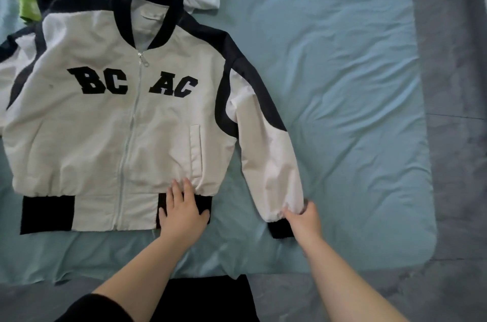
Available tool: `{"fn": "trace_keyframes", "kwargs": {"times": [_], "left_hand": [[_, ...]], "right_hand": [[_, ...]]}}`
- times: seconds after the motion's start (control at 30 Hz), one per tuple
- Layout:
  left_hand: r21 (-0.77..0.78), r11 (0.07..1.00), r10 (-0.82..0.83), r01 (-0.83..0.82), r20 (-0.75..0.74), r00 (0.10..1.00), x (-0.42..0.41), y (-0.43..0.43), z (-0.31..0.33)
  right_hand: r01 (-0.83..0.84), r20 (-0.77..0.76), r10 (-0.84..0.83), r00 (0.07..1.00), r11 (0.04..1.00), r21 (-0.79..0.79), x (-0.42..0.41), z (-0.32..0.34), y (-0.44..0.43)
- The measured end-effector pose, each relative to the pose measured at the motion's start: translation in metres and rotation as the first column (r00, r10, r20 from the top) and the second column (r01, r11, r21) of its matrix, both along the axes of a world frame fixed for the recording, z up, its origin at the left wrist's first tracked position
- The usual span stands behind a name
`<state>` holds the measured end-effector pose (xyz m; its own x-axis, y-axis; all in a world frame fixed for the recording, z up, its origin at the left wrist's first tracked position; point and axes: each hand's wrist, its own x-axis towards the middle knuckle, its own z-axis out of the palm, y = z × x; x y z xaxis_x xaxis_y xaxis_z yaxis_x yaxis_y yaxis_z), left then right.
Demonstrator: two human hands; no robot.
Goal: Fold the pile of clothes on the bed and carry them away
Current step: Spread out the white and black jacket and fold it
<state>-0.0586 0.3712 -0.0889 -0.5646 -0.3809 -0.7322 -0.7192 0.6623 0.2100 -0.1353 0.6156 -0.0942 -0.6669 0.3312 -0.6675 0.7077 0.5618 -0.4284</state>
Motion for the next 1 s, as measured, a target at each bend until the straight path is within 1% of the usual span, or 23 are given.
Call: {"fn": "trace_keyframes", "kwargs": {"times": [0.03, 0.07, 0.13, 0.2, 0.27, 0.33, 0.4, 0.5, 0.57, 0.63, 0.7, 0.8, 0.9, 0.93, 1.0], "left_hand": [[-0.015, 1.0, 0.016, -0.017, -0.033, 0.999, -0.003, 0.009, 0.005], [-0.023, 1.0, 0.009, -0.01, -0.07, 0.997, -0.008, 0.017, 0.01], [-0.01, 0.998, -0.069, 0.068, -0.13, 0.989, -0.027, 0.034, 0.02], [0.018, 0.984, -0.17, 0.175, -0.158, 0.973, -0.056, 0.049, 0.03], [0.022, 0.963, -0.26, 0.269, -0.191, 0.946, -0.091, 0.064, 0.04], [0.003, 0.931, -0.355, 0.365, -0.231, 0.906, -0.125, 0.082, 0.048], [-0.023, 0.886, -0.452, 0.463, -0.264, 0.852, -0.156, 0.104, 0.053], [-0.041, 0.815, -0.56, 0.577, -0.309, 0.769, -0.191, 0.142, 0.056], [-0.053, 0.793, -0.586, 0.606, -0.336, 0.738, -0.211, 0.166, 0.054], [-0.022, 0.8, -0.563, 0.599, -0.373, 0.738, -0.228, 0.19, 0.052], [0.006, 0.819, -0.517, 0.574, -0.425, 0.743, -0.244, 0.216, 0.052], [0.075, 0.854, -0.432, 0.515, -0.45, 0.782, -0.263, 0.259, 0.056], [0.229, 0.871, -0.319, 0.434, -0.408, 0.856, -0.273, 0.298, 0.061], [0.267, 0.875, -0.274, 0.404, -0.415, 0.868, -0.274, 0.307, 0.063], [0.336, 0.879, -0.132, 0.338, -0.51, 0.85, -0.275, 0.318, 0.068]], "right_hand": [[0.088, 0.04, -0.087, 0.995, 0.996, -0.026, -0.001, 0.001, 0.004], [0.133, 0.041, -0.131, 0.99, 0.991, -0.035, -0.007, 0.004, 0.009], [0.185, -0.024, -0.187, 0.982, 0.981, -0.066, -0.032, 0.014, 0.025], [0.201, -0.081, -0.212, 0.974, 0.971, -0.13, -0.066, 0.032, 0.045], [0.173, -0.114, -0.19, 0.975, 0.974, -0.149, -0.104, 0.055, 0.069], [0.081, -0.142, -0.1, 0.985, 0.988, -0.131, -0.141, 0.081, 0.095], [-0.039, -0.133, 0.02, 0.991, 0.989, -0.142, -0.173, 0.11, 0.121], [-0.25, -0.069, 0.24, 0.968, 0.939, -0.237, -0.214, 0.147, 0.149], [-0.382, -0.065, 0.378, 0.924, 0.893, -0.238, -0.238, 0.162, 0.159], [-0.439, -0.089, 0.43, 0.898, 0.88, -0.18, -0.256, 0.17, 0.165], [-0.419, -0.117, 0.404, 0.907, 0.893, -0.164, -0.269, 0.172, 0.17], [-0.344, -0.172, 0.316, 0.933, 0.924, -0.168, -0.277, 0.166, 0.18], [-0.201, -0.238, 0.153, 0.959, 0.96, -0.194, -0.276, 0.154, 0.193], [-0.153, -0.249, 0.098, 0.963, 0.965, -0.214, -0.273, 0.15, 0.196], [-0.097, -0.256, 0.034, 0.966, 0.967, -0.237, -0.268, 0.144, 0.199]]}}
